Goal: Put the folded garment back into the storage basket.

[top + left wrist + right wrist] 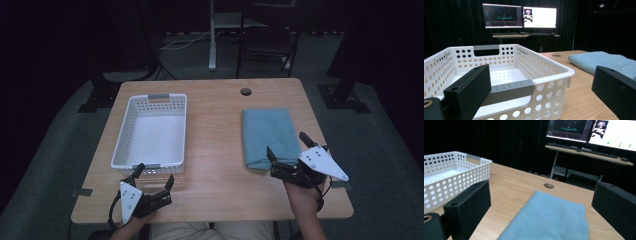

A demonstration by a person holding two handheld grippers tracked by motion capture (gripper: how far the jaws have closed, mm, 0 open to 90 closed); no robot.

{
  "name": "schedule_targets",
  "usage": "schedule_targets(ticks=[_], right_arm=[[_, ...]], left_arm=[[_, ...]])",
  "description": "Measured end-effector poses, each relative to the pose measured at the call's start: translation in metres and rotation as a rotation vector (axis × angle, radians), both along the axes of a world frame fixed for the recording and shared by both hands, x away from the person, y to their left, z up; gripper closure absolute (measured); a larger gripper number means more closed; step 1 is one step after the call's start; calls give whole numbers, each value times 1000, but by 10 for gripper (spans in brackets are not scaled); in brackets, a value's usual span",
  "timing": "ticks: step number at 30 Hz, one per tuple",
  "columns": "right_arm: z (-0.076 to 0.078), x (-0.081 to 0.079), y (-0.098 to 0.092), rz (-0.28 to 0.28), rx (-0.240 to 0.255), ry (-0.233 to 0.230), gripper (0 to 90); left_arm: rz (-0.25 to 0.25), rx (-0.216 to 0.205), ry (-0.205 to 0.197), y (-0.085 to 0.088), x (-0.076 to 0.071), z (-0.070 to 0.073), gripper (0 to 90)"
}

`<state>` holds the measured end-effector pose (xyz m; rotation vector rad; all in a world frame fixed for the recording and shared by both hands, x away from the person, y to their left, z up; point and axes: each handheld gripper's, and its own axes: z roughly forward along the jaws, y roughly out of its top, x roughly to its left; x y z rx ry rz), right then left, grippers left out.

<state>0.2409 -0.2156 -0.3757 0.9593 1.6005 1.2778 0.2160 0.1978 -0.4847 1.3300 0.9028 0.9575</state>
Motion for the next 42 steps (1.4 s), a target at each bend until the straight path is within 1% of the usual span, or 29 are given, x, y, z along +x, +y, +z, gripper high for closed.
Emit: schedule_targets(ticks=[1, 3, 7, 9, 13, 14, 16, 17, 19, 20, 21, 23, 24, 25, 26, 27, 28, 29, 31, 33, 35, 37, 38, 40, 42], right_arm=[[2, 1, -1, 1, 1, -6, 24], [6, 3, -1, 6, 7, -3, 24], [8, 5, -3, 11, 16, 1, 24], [10, 8, -4, 17, 9, 16, 24], [16, 13, -9, 25, 9, 27, 24], [17, 15, -10, 35, 13, 33, 24], [20, 20, -14, 34, 19, 38, 24], [22, 23, -16, 44, 23, 52, 24], [23, 29, -21, 43, 33, 59, 24], [24, 33, -23, 55, 42, 74, 24], [25, 36, -25, 52, 47, 80, 24], [26, 41, -28, 65, 55, 100, 24], [26, 44, -29, 64, 54, 101, 24], [27, 46, -30, 74, 50, 106, 24], [27, 49, -30, 75, 41, 116, 24], [27, 51, -31, 66, 39, 114, 24], [28, 53, -32, 74, 40, 115, 24], [28, 56, -33, 71, 38, 128, 24], [28, 62, -37, 65, 47, 133, 24], [27, 68, -41, 47, 48, 152, 24], [25, 75, -44, 41, 57, 175, 24], [23, 81, -49, 39, 70, 188, 24], [21, 85, -51, 32, 71, 204, 24], [17, 93, -55, 39, 75, 239, 24], [12, 100, -59, 54, 66, 270, 24]], left_arm=[[0, -1, 0, 0, 0, 0, 36], [-1, -1, -1, 0, 0, 0, 36], [-4, -1, -2, 0, 0, 0, 36], [-4, -1, -2, 0, 0, 0, 36], [-4, -1, -1, 0, 0, 0, 36], [-3, -1, -2, 0, 0, 0, 36], [-4, -1, -1, 0, 0, 0, 36], [-4, -1, -1, 0, 0, 0, 36], [-4, -1, -1, 0, 0, 0, 36], [-4, 1, 0, 0, 0, 0, 36], [-3, 1, 1, 0, 0, 0, 36], [-4, 1, 1, 0, 0, 0, 36], [-4, 1, 1, 0, 0, 0, 36], [-5, 2, 1, 0, 0, 0, 36], [-5, -1, 0, 0, 0, 0, 36], [-5, 0, 1, 0, 0, 0, 36], [-5, 2, 2, 0, 0, 0, 36], [-5, 2, 2, 0, 0, 0, 36], [-5, 2, 2, 0, 0, 0, 36], [-5, 4, 2, 0, 0, 0, 36], [-5, 2, 4, 0, 0, 0, 36], [-6, 2, 4, 0, 0, 0, 36], [-6, 3, 5, 0, 0, 0, 36], [-7, 3, 5, 0, 0, 0, 36], [-6, 3, 5, 0, 0, 0, 36]])
